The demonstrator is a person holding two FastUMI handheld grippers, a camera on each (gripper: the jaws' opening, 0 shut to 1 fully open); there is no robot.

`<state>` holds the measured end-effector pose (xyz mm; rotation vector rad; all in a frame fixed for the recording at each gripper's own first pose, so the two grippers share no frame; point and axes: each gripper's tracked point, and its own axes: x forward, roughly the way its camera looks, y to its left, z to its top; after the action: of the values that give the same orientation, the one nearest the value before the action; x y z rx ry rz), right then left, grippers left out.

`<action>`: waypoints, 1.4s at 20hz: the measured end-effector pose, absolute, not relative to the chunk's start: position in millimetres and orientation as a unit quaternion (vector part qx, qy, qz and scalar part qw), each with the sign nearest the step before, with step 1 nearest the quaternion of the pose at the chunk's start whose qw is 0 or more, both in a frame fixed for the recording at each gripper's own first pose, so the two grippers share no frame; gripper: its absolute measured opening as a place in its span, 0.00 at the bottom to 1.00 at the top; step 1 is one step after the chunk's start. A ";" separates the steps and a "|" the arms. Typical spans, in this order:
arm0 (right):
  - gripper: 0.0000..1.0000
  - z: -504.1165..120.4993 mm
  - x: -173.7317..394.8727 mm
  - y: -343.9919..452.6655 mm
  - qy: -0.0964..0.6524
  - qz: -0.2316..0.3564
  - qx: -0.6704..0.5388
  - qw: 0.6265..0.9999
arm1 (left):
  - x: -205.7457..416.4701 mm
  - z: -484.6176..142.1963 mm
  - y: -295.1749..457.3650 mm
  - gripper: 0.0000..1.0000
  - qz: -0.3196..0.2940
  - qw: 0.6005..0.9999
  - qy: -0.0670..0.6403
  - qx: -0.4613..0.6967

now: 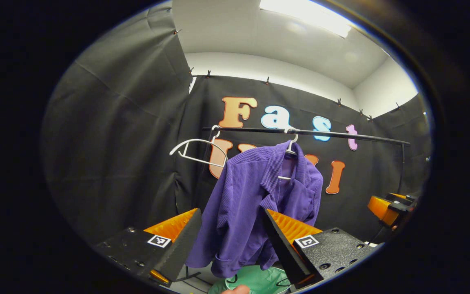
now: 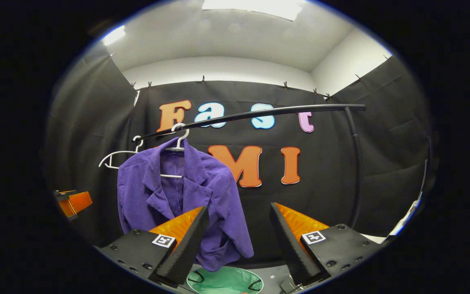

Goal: Grasp the clothes on the hanger with both hands and then place them into the laundry hamper below.

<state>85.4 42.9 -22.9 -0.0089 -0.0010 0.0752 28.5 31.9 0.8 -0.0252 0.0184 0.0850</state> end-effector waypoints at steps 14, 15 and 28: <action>0.98 -117.3 242.5 140.1 0.086 0.232 0.076 0.966 | 70.8 -11.5 -13.9 0.92 0.174 0.984 0.009 0.024; 0.98 -131.2 251.8 152.9 0.097 0.236 0.084 0.963 | 65.9 -12.7 -15.3 0.92 0.187 0.982 0.009 0.031; 0.40 -195.9 360.9 111.3 0.126 0.187 0.101 0.969 | 86.8 -70.3 -59.3 0.95 0.191 0.980 0.048 -0.015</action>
<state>360.9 111.3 -195.9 0.2041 0.2542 0.3779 86.8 -59.3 -70.3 -0.0294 0.0965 0.3853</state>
